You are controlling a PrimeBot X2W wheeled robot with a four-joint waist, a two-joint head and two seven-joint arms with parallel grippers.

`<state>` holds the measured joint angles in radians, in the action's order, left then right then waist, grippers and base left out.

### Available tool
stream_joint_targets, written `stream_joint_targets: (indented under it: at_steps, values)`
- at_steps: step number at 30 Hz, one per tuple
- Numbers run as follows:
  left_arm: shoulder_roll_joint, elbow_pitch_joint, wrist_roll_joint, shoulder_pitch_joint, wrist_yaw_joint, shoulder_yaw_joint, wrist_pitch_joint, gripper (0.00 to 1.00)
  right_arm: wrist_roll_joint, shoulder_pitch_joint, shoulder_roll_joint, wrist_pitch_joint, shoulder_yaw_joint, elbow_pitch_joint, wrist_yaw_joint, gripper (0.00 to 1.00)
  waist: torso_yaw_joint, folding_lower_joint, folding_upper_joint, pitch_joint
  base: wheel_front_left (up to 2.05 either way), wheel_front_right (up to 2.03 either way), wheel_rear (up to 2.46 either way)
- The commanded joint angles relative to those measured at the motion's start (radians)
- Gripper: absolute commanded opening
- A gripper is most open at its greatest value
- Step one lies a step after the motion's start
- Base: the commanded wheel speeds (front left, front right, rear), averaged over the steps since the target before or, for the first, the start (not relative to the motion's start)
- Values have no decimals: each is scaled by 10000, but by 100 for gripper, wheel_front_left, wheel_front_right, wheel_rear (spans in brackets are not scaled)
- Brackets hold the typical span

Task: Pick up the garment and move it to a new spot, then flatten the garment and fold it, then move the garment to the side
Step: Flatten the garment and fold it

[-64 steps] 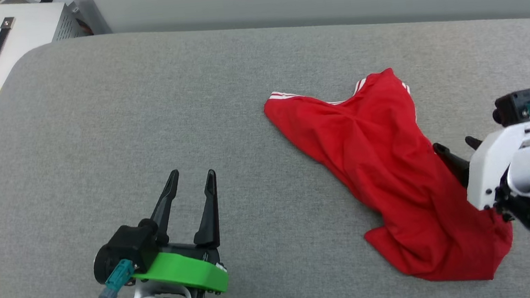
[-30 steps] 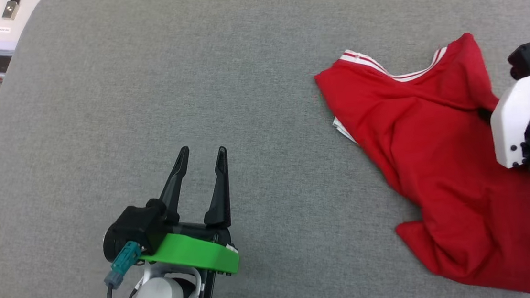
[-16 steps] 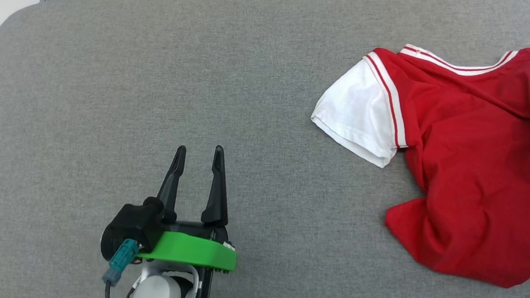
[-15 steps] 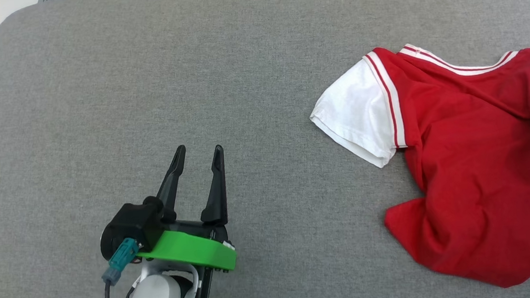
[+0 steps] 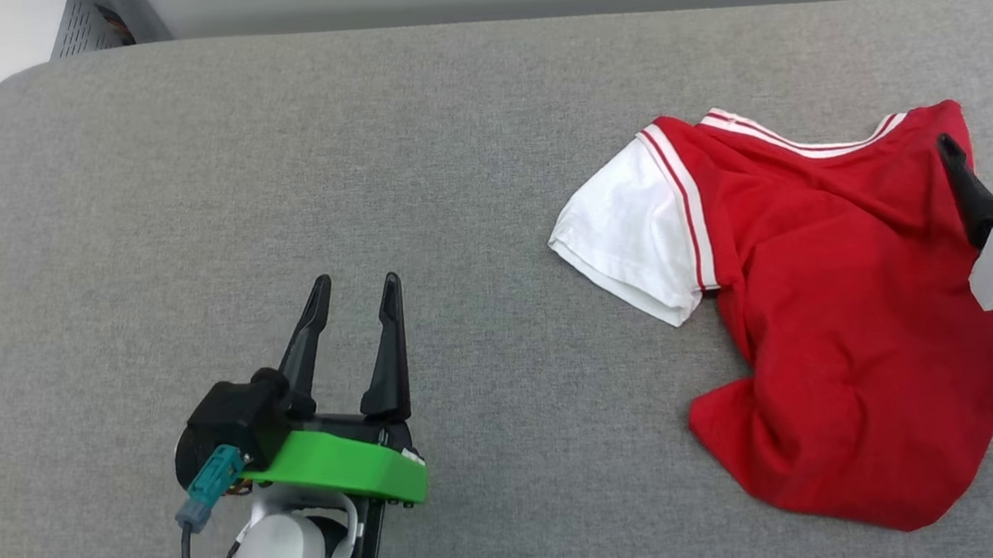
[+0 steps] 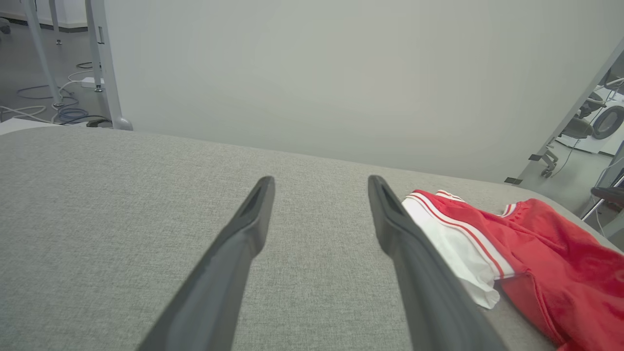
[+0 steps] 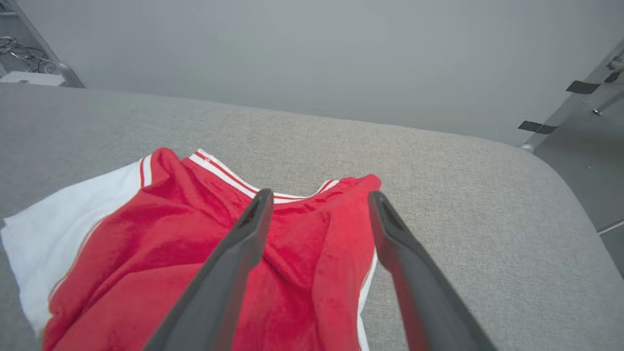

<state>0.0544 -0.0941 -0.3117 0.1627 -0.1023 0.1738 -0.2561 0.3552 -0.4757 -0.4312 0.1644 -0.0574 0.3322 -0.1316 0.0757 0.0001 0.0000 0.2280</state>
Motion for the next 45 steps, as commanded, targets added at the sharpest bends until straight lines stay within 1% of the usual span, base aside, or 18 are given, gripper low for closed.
stream_joint_targets:
  at_steps: [1, 7, 10, 13, 20, 26, 29, 32, 35, 36, 37, 38, 40, 42, 45]
  values:
    - [-41, -45, -117, 99, -66, -69, -57, 100, 62, 333, 209, -553, 98, -226, 9, 100, -267, -1, 0, -339, 0, 0, 0]
    - [-41, -197, -290, -109, -110, -166, -57, 100, 339, 1396, 962, -2442, 385, -1271, 9, 100, -565, -1, 0, -748, 0, 0, 0]
    - [-41, -550, -342, -265, -134, -18, -57, 100, 162, 2024, 1306, -3206, 529, -1702, 9, 100, -658, -1, 0, -892, 0, 0, 0]
    - [-41, -879, -459, -360, -160, 100, -57, 100, 160, 2649, 1851, -3749, 601, -2088, 9, 100, -757, -1, 0, -1000, 0, 0, 0]
    - [-41, -1016, -427, -482, -133, -63, -57, 100, -30, 3484, 2463, -4162, 561, -2649, 9, 100, -886, -1, 0, -1051, 0, 0, 0]
    - [-41, -1087, -274, -341, -113, -47, -57, 100, -104, 3631, 2515, -4209, 698, -2861, 9, 100, -958, -1, 0, -902, 0, 0, 0]
    - [-19, -1490, 24, 71, -137, 333, 77, 100, -122, 3638, 2470, -4198, 786, -2952, 9, 100, -986, -1, 0, -733, 0, 0, 0]
    - [-24, -1639, -204, 841, -95, 448, 954, 100, -139, 3646, 2459, -4134, 809, -3102, 9, 100, -1054, -1, 0, -536, 0, 0, 0]
    - [-27, -1557, -418, 1729, 153, 462, 2279, 100, -160, 3631, 2456, -4038, 793, -3227, 9, 100, -1136, -1, 0, -349, 0, 0, 0]
    - [-23, -1489, -399, 2654, 440, 761, 4220, 100, -163, 3568, 2448, -3964, 773, -3375, 9, 100, -1233, -1, 0, -119, 0, 0, 0]
    - [-20, -1489, -367, 2902, 521, 875, 4849, 100, -161, 3538, 2443, -3944, 759, -3419, 9, 100, -1271, -1, 0, -41, 0, 0, 0]
    - [9, -1549, -256, 3680, 712, 1304, 6905, 100, -179, 3406, 2442, -3880, 708, -3549, 9, 100, -1419, -1, 0, 220, 0, 0, 0]
    - [31, -1519, -130, 4154, 865, 1456, 7736, 100, -176, 3305, 2462, -3858, 646, -3653, 9, 100, -1537, -1, 0, 425, 0, 0, 0]
    - [31, -1586, 4, 4573, 1013, 1577, 8305, 100, -173, 3213, 2487, -3843, 599, -3764, 9, 100, -1651, -1, 0, 637, 0, 0, 0]
    - [51, -1876, 84, 5105, 995, 1768, 9057, 100, -225, 3069, 2513, -3784, 544, -3895, 9, 100, -1824, -1, 0, 976, 0, 0, 0]
